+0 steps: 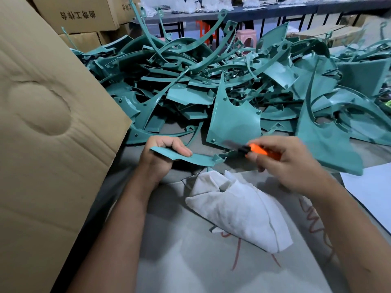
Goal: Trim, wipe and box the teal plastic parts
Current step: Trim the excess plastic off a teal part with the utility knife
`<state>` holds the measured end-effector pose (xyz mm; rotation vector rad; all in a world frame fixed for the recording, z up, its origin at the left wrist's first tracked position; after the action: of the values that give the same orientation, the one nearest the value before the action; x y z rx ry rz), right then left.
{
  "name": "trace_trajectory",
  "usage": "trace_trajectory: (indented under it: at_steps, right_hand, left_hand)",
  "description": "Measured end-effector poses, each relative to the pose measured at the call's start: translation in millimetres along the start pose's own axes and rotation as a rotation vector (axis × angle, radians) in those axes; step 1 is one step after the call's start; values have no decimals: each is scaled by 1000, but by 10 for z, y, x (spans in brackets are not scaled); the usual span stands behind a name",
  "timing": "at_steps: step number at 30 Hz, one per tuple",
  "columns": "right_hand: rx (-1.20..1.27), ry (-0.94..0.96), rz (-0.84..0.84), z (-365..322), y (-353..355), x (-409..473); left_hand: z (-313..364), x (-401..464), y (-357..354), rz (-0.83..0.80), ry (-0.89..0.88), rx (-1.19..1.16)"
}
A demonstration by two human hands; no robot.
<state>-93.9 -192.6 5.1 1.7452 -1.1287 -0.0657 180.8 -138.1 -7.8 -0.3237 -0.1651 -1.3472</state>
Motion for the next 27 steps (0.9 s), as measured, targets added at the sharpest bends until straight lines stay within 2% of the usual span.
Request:
trace_trajectory:
  at_steps: [3,5,10,14,18,23,27]
  right_hand:
    - [-36,-55,295,-104,28,-3]
    - [-123,-49,361,-200,-9,-2]
    - [-208,-62,298,-295,-142,-3]
    - [-308,-102,261,-305,-180,-10]
    - [-303,-127,247,-307,-216,-11]
    - [-76,-153,194,-153,-139,8]
    - [-260,-146,206,-200,-170,-1]
  left_hand:
    - [-12,24,35,109,-125,-70]
    - [4,58,46,138,-231,-111]
    - [83,40,-26,77,-368,-80]
    - [80,18,-106,119,-401,-27]
    - [45,0,-135,175,-470,46]
    - [28,2,-114,171,-482,105]
    - [-5,24,-89,185,-410,66]
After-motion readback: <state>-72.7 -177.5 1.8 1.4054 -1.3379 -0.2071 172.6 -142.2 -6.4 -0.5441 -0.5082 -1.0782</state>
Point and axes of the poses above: each hand's wrist, its own x-axis towards the middle knuckle, its own y-axis out of the back of the hand, z = x × y, the point moved 3 cm from there along x, towards the middle knuckle, and after that the axes turned 14 degrees about -x, right-handed, at the moved point
